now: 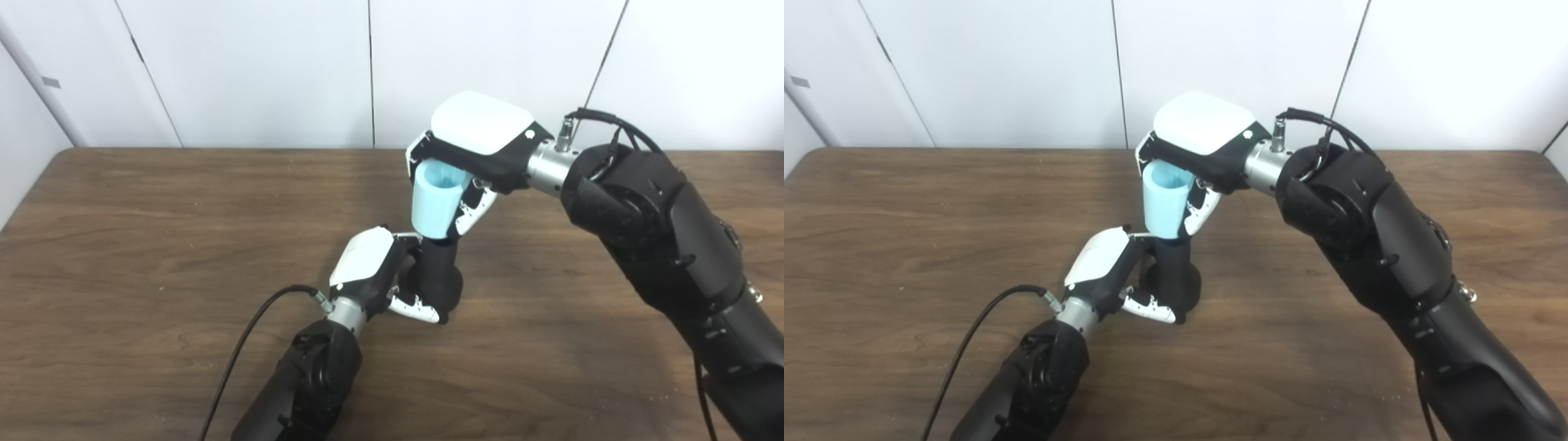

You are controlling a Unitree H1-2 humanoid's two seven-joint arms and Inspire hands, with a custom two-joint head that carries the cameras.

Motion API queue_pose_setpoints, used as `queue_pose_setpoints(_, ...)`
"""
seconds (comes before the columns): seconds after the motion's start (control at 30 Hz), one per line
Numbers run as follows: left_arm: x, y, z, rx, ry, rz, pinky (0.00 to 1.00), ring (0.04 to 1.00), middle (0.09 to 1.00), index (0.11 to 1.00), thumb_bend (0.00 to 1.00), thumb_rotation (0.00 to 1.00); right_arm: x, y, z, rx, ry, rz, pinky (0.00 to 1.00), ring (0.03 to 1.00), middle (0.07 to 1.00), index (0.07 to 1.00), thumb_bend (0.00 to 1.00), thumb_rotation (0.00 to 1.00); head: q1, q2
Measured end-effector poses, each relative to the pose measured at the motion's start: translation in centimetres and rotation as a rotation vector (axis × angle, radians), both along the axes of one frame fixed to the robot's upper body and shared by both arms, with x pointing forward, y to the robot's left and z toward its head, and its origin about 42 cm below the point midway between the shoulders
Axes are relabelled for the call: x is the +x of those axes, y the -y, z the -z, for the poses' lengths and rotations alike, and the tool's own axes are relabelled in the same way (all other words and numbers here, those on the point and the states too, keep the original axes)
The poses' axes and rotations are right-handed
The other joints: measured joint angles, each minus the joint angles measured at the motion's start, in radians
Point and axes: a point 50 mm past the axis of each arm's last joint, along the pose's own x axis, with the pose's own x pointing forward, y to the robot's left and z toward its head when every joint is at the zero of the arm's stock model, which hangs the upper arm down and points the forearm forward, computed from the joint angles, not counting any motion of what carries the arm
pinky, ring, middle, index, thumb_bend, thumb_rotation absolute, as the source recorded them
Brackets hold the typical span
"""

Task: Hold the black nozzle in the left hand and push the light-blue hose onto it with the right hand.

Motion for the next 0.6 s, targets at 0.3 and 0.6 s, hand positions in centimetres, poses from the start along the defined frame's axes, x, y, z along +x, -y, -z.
queue_pose_setpoints(0.3,0.0,0.0,0.0,-0.004,-0.003,0.002,1.0,0.802,0.641,0.482,0.52,0.04,0.4,0.1,-0.8,-0.014,-0.072,0.029,0.32,0.437,0.473,0.434,0.5,0.0,-0.005,0.003)
queue_pose_setpoints(0.6,0.0,0.1,0.0,-0.004,-0.002,0.002,1.0,0.796,0.639,0.482,0.52,0.04,0.6,0.3,-1.4,-0.001,-0.083,0.058,0.32,0.452,0.483,0.453,0.5,0.0,0.002,0.006)
